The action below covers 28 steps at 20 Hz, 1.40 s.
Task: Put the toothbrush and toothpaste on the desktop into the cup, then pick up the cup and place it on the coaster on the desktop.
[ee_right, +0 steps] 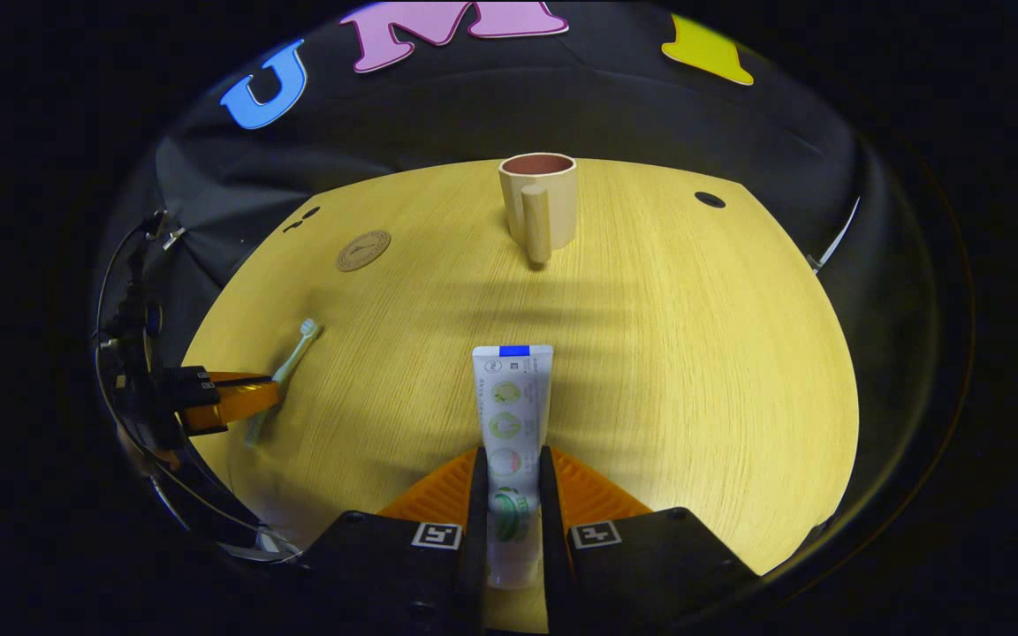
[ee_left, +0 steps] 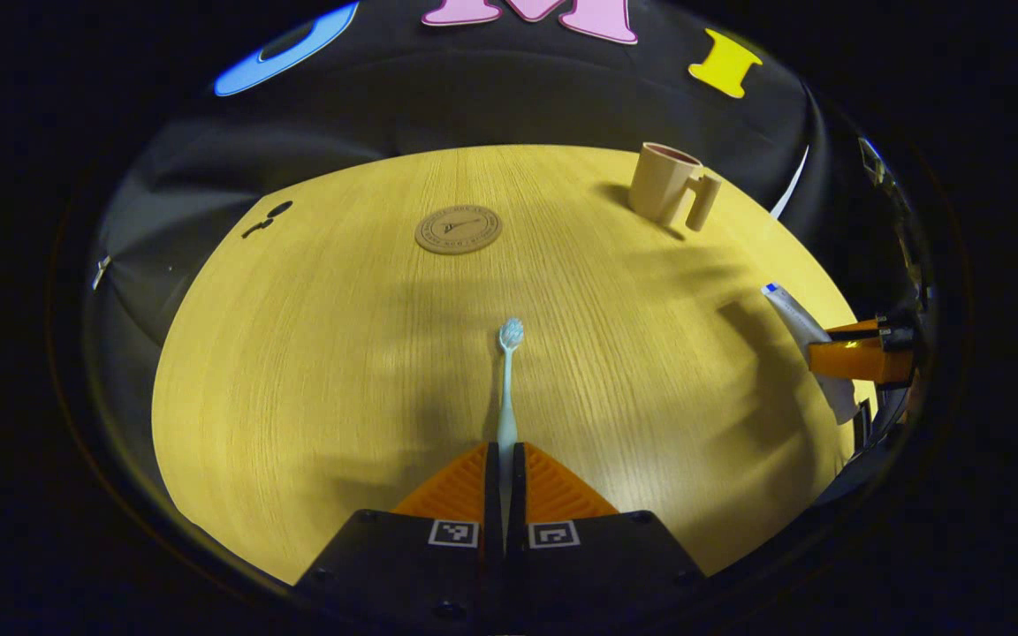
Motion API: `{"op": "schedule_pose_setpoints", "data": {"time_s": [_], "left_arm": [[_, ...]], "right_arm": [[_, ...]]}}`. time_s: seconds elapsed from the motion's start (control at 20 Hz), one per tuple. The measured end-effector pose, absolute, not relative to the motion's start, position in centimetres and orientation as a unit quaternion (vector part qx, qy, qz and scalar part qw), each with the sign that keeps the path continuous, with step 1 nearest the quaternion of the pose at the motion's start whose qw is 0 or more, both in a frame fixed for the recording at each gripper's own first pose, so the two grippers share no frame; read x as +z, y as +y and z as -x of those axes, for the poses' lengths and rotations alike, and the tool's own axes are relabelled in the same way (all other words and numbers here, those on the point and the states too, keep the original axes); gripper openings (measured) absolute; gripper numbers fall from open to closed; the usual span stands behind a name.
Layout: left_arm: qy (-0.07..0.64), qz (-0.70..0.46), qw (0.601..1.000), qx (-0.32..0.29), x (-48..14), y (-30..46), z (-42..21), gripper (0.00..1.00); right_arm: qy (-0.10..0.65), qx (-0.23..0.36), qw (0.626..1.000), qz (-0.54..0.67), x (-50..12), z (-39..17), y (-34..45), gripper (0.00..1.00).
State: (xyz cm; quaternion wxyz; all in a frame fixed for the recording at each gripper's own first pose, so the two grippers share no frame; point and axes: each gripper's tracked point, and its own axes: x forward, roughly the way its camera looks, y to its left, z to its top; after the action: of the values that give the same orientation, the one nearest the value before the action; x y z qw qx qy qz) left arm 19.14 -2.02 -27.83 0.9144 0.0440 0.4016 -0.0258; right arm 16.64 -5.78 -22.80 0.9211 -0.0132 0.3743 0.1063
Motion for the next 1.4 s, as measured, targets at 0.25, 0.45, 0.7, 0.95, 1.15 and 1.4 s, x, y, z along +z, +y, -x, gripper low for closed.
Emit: {"op": "schedule_pose_setpoints", "data": {"time_s": [0.25, 0.45, 0.7, 0.95, 1.15, 1.4], "left_arm": [[0.352, -0.022, 0.935, -0.031, -23.0, -3.3, -20.7, 0.06], [0.308, -0.004, 0.950, -0.045, -18.6, -5.3, -22.5, 0.06], [0.253, 0.008, 0.965, -0.072, -13.0, -8.5, -25.1, 0.06], [0.213, 0.014, 0.973, -0.086, -9.2, -10.0, -26.8, 0.06], [0.192, 0.025, 0.976, -0.101, -7.3, -11.3, -27.3, 0.06], [0.170, 0.036, 0.979, -0.110, -6.3, -12.3, -28.3, 0.06]], "right_arm": [[0.351, 0.099, 0.931, 0.001, -20.2, -17.9, -6.1, 0.30], [0.320, 0.098, 0.942, 0.000, -17.0, -19.0, -6.0, 0.30], [0.262, 0.104, 0.960, -0.004, -11.8, -21.3, -5.3, 0.30], [0.204, 0.114, 0.972, -0.015, -7.2, -25.1, -4.1, 0.30], [0.141, 0.115, 0.983, -0.011, -4.1, -30.2, -3.4, 0.29], [0.059, 0.105, 0.993, -0.017, -1.0, -36.4, -2.9, 0.29]]}}
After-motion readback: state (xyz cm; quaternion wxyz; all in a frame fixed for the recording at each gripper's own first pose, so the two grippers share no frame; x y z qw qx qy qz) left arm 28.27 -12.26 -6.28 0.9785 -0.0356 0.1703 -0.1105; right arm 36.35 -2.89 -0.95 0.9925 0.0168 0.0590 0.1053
